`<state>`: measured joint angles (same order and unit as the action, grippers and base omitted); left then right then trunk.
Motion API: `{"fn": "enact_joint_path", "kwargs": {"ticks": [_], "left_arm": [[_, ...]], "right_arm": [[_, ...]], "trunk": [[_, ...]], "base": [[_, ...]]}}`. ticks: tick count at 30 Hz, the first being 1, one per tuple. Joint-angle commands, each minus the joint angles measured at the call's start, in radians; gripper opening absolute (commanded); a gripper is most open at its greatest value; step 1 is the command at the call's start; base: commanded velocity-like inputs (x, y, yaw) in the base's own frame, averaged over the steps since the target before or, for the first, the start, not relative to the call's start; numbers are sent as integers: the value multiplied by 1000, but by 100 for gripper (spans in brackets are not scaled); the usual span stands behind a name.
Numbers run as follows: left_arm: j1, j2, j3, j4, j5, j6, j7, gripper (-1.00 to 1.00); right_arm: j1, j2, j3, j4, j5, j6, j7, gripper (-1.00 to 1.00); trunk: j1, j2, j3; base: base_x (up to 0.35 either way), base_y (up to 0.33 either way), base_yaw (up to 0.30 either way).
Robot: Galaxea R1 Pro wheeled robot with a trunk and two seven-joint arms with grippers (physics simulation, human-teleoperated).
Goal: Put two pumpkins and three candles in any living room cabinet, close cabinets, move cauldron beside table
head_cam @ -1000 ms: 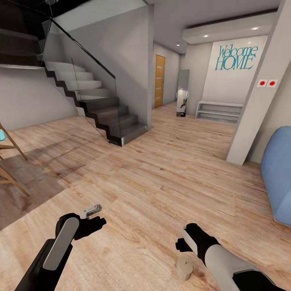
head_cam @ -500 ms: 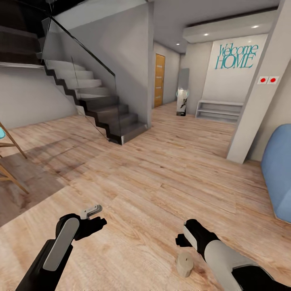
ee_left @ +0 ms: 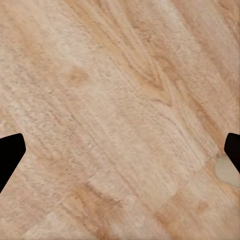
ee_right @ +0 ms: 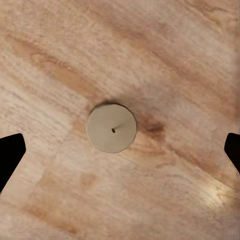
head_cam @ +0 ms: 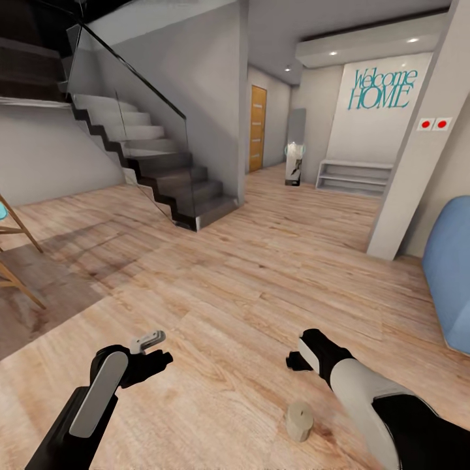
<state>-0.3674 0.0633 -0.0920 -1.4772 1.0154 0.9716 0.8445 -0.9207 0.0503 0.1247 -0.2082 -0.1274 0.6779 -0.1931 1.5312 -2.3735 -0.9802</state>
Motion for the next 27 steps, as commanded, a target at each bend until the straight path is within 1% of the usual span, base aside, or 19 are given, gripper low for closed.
{"fn": "enact_joint_path", "kwargs": {"ticks": [1, 2, 5, 18, 27], "left_arm": [[-1, 0, -2, -1, 9, 1, 10, 100], [-1, 1, -2, -1, 9, 1, 10, 100], [-1, 1, -2, -1, 9, 1, 10, 100], [-1, 1, -2, 0, 7, 1, 10, 100], [-1, 1, -2, 0, 6, 1, 11, 100]], "right_arm": [[-7, -1, 8, -1, -11, 5, -6, 100], [-20, -1, 8, 0, -10, 4, -6, 100], [-31, -1, 9, 0, -7, -1, -3, 100], [-36, -3, 7, -8, -15, -12, 9, 100], [-36, -3, 7, -8, -15, -14, 10, 100]], "trunk": [[4, -8, -4], [8, -15, -7], [19, -36, -17], [69, -126, -57], [73, -129, -92]], "base": [[0, 0, 0], [0, 0, 0], [0, 0, 0], [0, 0, 0], [0, 0, 0]]}}
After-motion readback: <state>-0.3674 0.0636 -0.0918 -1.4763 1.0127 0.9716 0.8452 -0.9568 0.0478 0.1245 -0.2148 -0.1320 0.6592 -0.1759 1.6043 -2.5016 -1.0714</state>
